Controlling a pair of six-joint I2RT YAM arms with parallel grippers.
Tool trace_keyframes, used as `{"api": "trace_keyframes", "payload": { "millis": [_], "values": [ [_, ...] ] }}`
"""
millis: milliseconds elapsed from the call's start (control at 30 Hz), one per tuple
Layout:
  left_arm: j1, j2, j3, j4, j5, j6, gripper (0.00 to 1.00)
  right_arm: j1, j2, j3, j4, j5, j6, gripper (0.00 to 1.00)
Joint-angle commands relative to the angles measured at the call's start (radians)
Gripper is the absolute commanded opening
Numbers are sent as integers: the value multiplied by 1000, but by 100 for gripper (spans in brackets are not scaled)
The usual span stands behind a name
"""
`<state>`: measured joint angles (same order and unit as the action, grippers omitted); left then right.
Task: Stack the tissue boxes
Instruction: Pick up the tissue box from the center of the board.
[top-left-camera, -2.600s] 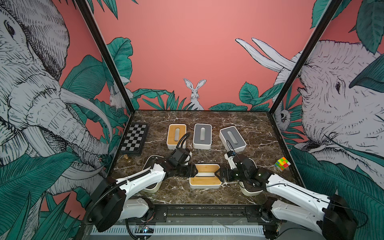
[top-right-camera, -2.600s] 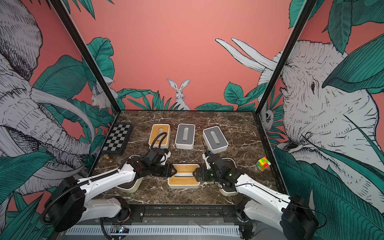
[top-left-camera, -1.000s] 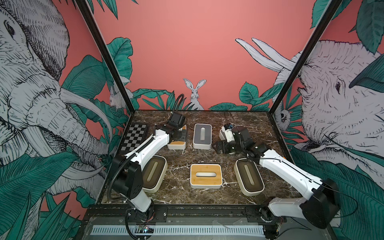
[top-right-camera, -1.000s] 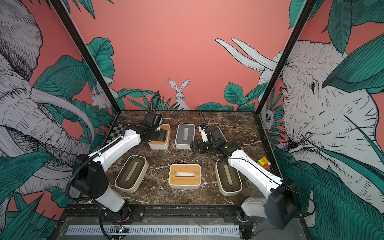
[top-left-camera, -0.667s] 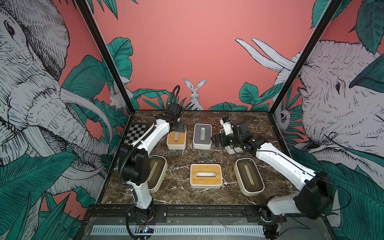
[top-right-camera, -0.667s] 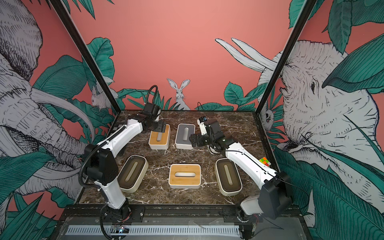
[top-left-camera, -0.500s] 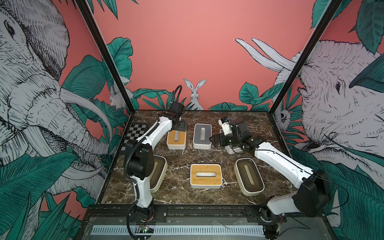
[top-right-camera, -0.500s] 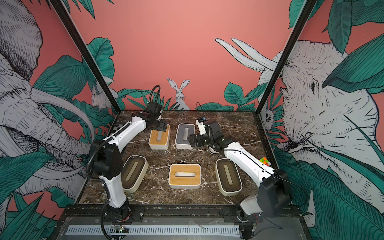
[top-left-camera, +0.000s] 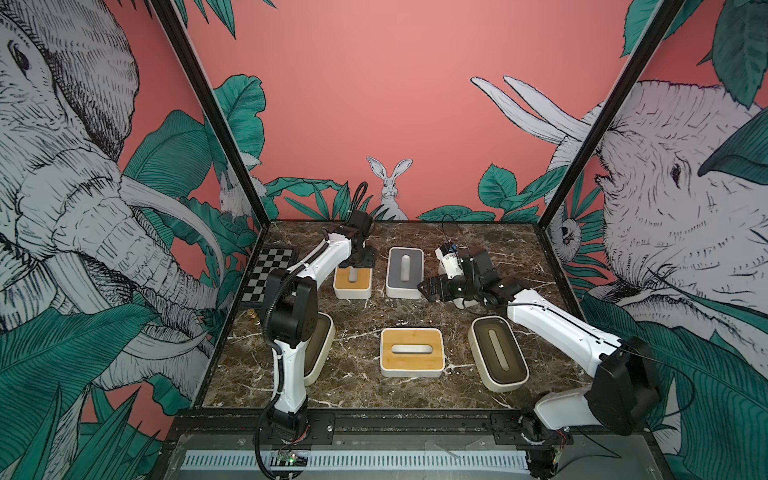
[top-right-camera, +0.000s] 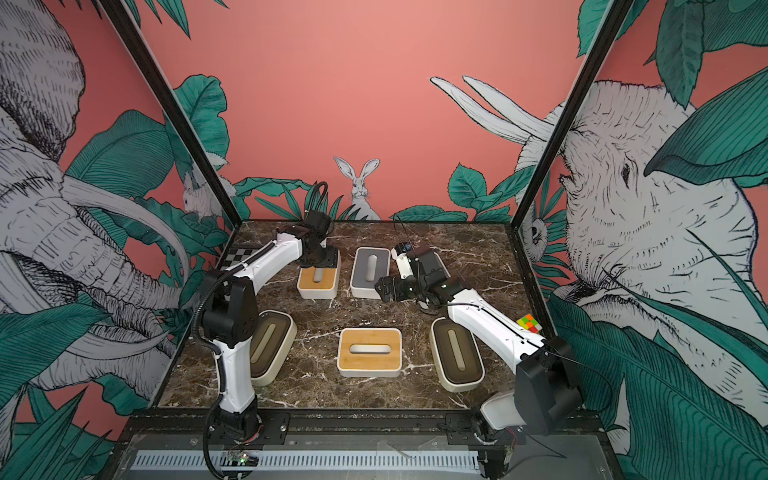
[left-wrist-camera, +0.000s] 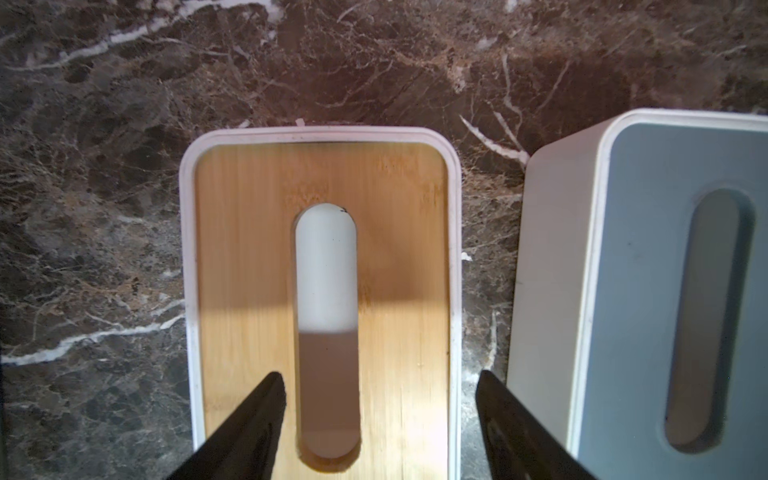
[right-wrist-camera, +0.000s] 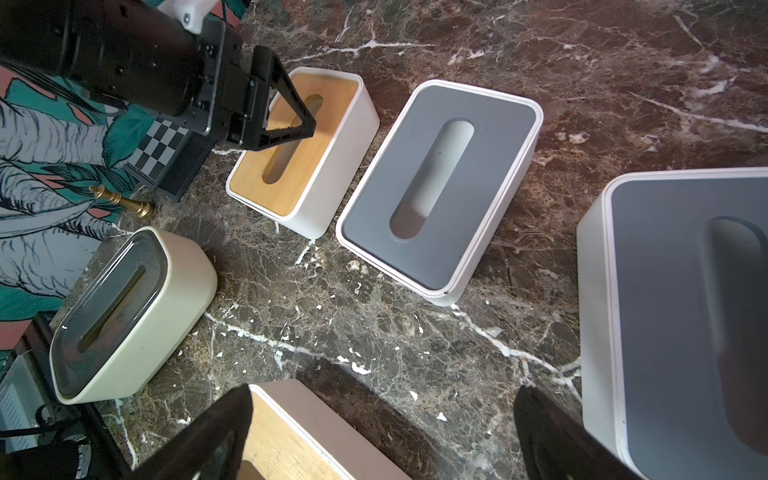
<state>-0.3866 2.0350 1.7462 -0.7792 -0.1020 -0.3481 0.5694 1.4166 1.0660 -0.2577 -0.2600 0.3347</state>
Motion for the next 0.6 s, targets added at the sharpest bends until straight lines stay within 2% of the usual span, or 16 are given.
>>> {"api": "trace_keyframes", "payload": {
  "millis": [0,300,567],
  "values": [
    [-13,6,22,-12,11,-46,74,-1,1,0,43,-20,12,98],
    [-57,70,55,-8,-1,-84,73,-1,11,-26,70,-31,14,98],
    [-64,103,67,1,-42,-92,73,-2,60,20,40,-75,-6,98]
  ]
}}
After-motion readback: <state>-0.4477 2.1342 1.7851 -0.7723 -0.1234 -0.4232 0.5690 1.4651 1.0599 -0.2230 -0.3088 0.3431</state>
